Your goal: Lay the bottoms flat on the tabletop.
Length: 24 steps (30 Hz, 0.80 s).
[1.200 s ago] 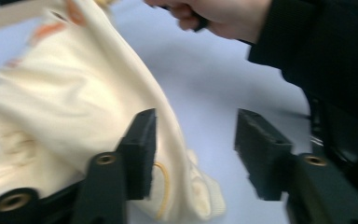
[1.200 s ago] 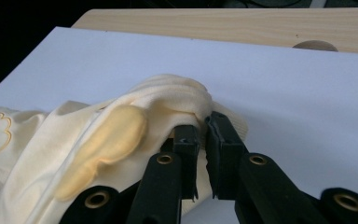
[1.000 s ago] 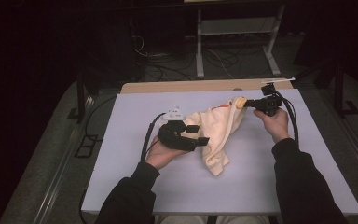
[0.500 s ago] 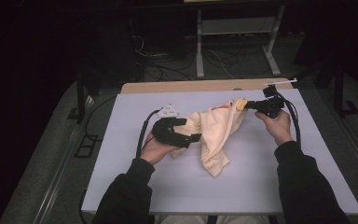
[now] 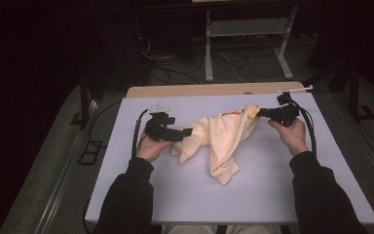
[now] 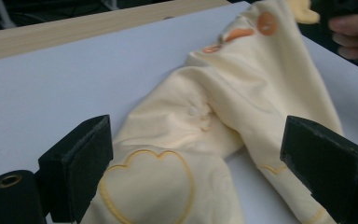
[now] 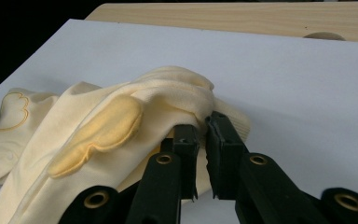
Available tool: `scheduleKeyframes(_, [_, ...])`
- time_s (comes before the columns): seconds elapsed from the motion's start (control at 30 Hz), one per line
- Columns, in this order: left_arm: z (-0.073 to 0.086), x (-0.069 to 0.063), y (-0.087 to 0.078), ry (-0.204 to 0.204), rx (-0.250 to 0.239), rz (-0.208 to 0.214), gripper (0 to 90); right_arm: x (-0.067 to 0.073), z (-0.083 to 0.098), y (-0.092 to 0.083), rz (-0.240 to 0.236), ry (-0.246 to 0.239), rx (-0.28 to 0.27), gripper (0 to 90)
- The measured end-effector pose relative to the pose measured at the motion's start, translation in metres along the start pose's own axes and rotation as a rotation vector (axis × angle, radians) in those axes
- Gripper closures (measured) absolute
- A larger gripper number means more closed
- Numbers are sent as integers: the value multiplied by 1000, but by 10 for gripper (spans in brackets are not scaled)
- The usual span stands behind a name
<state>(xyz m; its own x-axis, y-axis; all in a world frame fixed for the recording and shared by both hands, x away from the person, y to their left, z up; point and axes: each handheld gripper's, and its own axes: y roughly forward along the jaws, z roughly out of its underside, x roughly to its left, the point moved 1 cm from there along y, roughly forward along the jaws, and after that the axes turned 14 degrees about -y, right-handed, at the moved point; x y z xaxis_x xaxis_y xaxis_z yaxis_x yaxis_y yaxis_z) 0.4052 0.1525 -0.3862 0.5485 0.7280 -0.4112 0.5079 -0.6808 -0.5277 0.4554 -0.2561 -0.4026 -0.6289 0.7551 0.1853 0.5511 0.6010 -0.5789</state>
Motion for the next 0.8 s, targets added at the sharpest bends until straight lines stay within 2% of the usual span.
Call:
scheduleKeyframes(0.1, [1,13,5,-38,-2,-42,91,1,1,0,-2,-5,-2,815])
scheduleKeyframes(0.2, [5,25,14,-74,32,-86,95,2,2,-1,-7,-5,-3,815])
scheduleKeyframes(0.3, [11,32,20,-99,53,-113,156,2,5,-3,-9,-5,-8,815])
scheduleKeyframes(0.33, [13,33,23,-109,66,-109,206,2,6,-3,-11,-5,-11,815])
scheduleKeyframes(0.43, [19,33,29,-92,128,-107,327,1,10,-3,-12,-4,-9,815])
scheduleKeyframes(0.5, [20,31,31,-71,157,-105,494,0,12,-3,-15,5,-8,815])
scheduleKeyframes(0.57, [20,28,31,-42,167,-115,625,-1,15,-3,-12,9,-5,814])
scheduleKeyframes(0.63, [19,26,29,-42,168,-97,729,-3,16,-2,-8,12,1,812])
scheduleKeyframes(0.7, [19,22,28,-29,178,-83,784,-5,17,0,7,17,14,795])
scheduleKeyframes(0.8, [19,14,25,-6,187,-55,794,-5,17,2,25,28,29,759])
